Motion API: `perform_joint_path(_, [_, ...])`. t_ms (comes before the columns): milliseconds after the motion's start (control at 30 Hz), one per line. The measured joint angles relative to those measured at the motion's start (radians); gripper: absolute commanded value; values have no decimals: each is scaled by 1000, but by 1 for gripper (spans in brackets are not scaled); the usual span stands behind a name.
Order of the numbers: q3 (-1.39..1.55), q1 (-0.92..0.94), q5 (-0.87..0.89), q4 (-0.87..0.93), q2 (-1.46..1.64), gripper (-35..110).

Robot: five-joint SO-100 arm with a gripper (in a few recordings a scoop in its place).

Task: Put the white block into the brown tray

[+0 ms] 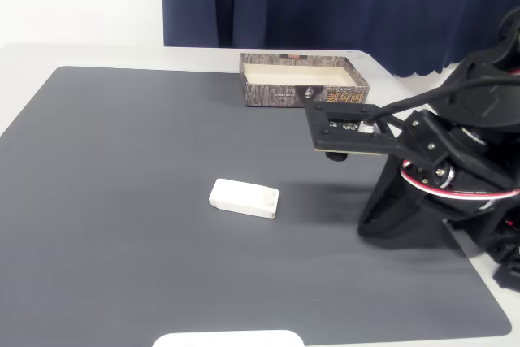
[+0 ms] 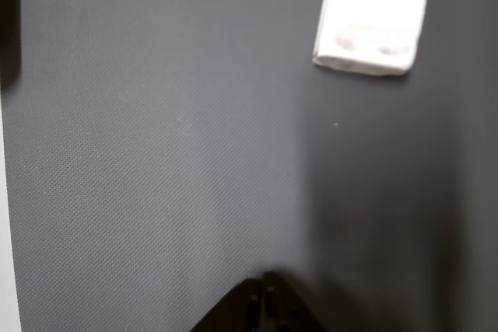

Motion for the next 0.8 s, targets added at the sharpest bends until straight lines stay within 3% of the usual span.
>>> perform_joint_path(800, [0,12,0,0,0,0])
